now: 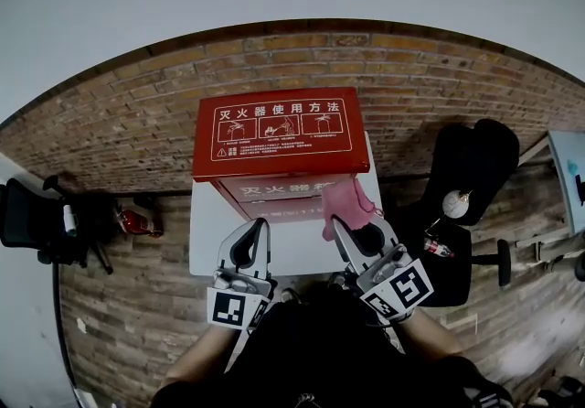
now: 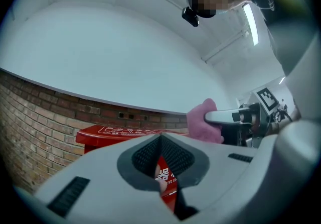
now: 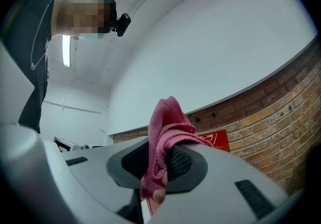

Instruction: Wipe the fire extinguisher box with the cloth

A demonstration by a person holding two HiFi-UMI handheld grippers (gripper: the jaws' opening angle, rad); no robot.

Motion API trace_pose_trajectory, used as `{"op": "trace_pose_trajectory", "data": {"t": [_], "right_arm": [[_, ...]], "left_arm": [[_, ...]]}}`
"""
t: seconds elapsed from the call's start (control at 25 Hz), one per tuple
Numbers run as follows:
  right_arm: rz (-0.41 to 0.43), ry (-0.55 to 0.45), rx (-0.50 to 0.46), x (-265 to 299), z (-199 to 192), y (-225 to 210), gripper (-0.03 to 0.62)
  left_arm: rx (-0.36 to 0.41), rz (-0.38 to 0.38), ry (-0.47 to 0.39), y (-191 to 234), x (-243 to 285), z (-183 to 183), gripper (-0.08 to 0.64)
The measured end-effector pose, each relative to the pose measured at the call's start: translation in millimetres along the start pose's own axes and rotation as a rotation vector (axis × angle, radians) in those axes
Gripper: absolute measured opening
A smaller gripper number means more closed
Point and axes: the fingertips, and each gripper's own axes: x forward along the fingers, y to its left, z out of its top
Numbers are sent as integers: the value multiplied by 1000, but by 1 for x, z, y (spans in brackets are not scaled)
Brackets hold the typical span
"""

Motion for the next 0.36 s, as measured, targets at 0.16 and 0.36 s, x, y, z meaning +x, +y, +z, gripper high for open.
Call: {"op": "trace_pose_trajectory", "data": {"t": [0.16, 0.36], "right_arm": [[-13, 34, -6, 2, -4, 3, 74], [-28, 42, -8, 6, -5, 2, 74]], "left_arm": [[-7, -15, -21, 2, 4, 5, 34], [-11, -13, -50, 4, 9, 11, 34]]}}
